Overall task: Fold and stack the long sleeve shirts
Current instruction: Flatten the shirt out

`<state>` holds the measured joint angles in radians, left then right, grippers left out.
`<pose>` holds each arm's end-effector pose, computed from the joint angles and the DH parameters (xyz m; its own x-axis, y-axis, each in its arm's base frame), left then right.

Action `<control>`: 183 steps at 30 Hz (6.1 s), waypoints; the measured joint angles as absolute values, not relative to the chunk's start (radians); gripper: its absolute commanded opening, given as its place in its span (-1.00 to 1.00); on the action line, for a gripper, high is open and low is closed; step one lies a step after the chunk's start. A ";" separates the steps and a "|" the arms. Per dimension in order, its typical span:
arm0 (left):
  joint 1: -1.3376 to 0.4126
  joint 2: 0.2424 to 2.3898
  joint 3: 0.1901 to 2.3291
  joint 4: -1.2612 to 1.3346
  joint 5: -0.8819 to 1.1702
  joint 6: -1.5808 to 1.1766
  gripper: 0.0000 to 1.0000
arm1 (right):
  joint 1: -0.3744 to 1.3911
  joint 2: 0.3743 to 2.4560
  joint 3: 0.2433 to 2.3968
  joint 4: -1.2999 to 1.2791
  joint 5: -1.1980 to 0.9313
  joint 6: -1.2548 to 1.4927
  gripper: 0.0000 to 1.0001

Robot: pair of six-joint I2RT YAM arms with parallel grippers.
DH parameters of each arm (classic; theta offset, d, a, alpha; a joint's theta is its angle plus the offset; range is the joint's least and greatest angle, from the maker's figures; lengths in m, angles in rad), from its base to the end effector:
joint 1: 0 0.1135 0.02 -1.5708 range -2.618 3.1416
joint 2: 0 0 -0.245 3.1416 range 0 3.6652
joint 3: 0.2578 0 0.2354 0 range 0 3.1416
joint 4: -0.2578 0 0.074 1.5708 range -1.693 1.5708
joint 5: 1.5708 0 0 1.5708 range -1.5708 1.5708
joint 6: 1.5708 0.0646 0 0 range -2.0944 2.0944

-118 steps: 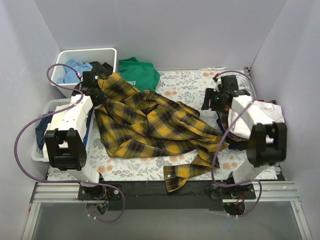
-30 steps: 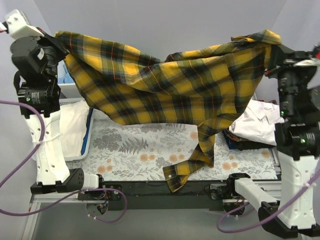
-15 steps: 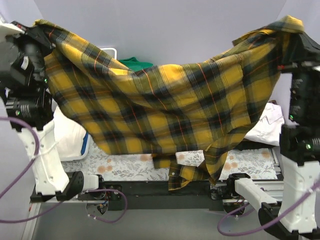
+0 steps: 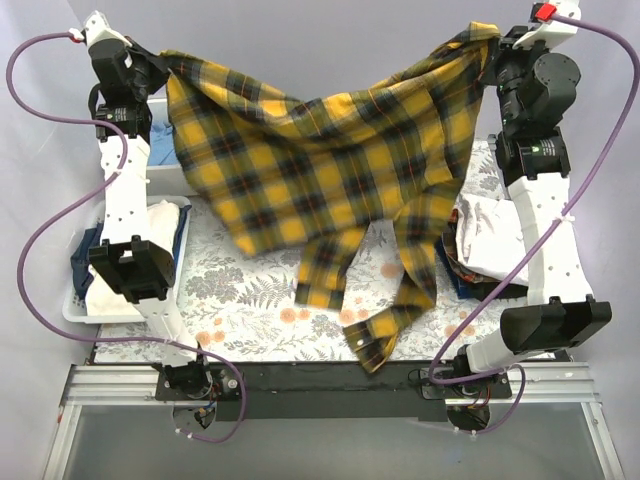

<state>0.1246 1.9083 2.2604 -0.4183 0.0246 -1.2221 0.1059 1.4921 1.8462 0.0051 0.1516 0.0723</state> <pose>0.4292 0.0522 0.4703 0.0714 -0.9379 -0.3394 -0.0958 0.3322 -0.9383 0.3217 0.0244 0.5414 0.3513 0.1091 -0.9299 0.0108 0.9926 0.1206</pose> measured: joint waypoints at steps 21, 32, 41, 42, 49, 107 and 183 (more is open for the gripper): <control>0.231 1.499 2.067 -0.252 0.273 -1.287 -0.85 | 0.097 1.047 1.666 0.200 0.128 0.091 -0.97; 0.211 1.655 1.552 -0.239 0.314 -1.261 -0.41 | 0.079 1.250 1.122 -0.030 0.119 0.255 -0.97; 0.148 1.691 1.291 -0.320 0.227 -1.211 0.37 | 0.068 1.482 1.242 -0.325 0.092 0.362 0.23; 0.149 1.682 1.291 -0.320 0.220 -1.203 0.39 | 0.068 1.484 1.262 -0.332 0.089 0.363 0.26; 0.142 1.563 1.272 -0.335 0.210 -1.168 0.38 | 0.088 1.452 1.383 -0.380 0.133 0.319 0.27; -0.039 1.497 1.073 -0.785 0.002 -1.270 0.07 | 0.447 1.788 1.497 -0.776 0.001 0.183 0.04; -0.089 1.800 1.174 -0.556 -0.116 -1.188 0.22 | 0.199 1.957 1.447 -0.741 0.204 0.169 -0.38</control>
<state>-0.0887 1.8000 1.1740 -0.5564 -0.1162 -1.1877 0.1986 1.9572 1.4467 -0.7414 0.2039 0.1688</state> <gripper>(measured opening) 0.677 0.501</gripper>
